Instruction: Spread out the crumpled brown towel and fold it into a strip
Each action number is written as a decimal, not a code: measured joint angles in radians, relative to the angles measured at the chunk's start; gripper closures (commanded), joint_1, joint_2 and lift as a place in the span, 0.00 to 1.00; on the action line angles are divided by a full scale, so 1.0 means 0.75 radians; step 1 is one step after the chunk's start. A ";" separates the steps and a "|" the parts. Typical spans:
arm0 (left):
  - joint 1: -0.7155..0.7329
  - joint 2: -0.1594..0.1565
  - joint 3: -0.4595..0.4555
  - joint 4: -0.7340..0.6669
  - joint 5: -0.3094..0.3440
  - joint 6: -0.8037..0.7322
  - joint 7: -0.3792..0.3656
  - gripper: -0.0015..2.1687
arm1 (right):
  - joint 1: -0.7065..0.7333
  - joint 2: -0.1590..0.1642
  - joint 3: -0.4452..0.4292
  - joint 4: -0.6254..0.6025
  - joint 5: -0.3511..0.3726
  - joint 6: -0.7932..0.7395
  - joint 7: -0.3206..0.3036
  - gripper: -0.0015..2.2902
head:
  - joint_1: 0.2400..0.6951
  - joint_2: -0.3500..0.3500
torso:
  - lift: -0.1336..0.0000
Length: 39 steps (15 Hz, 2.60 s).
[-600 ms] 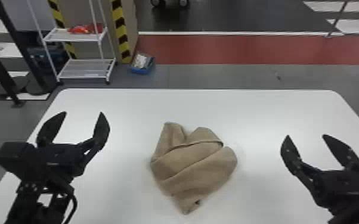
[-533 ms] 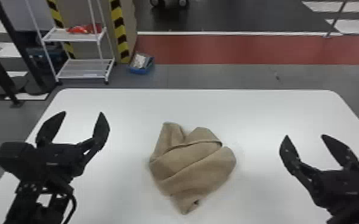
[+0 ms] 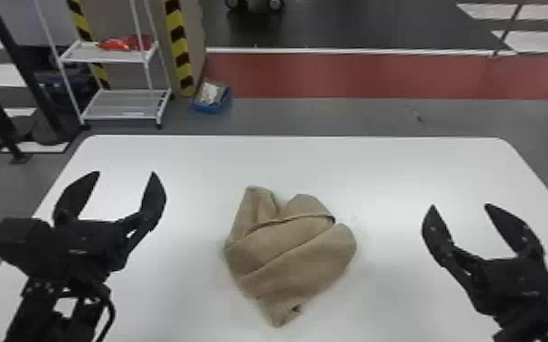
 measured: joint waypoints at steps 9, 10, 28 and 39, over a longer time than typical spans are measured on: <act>-0.007 0.000 -0.035 0.009 -0.002 0.014 -0.014 0.04 | -0.026 -0.007 -0.011 0.025 0.001 0.107 0.051 0.09 | 1.00 0.48 | 0.08; -0.008 0.000 -0.039 0.009 0.000 0.039 -0.030 0.04 | -0.031 -0.007 -0.011 0.032 0.003 0.133 0.070 0.09 | 1.00 0.48 | 0.08; -0.104 -0.032 -0.081 0.029 0.113 0.592 -0.380 0.10 | -0.271 0.013 0.103 0.228 -0.022 0.682 0.671 0.31 | 1.00 0.57 | 0.08; -0.091 -0.027 -0.071 0.024 0.113 0.553 -0.370 0.09 | -0.310 0.024 0.154 0.222 0.067 0.800 0.591 0.07 | 1.00 0.58 | 0.08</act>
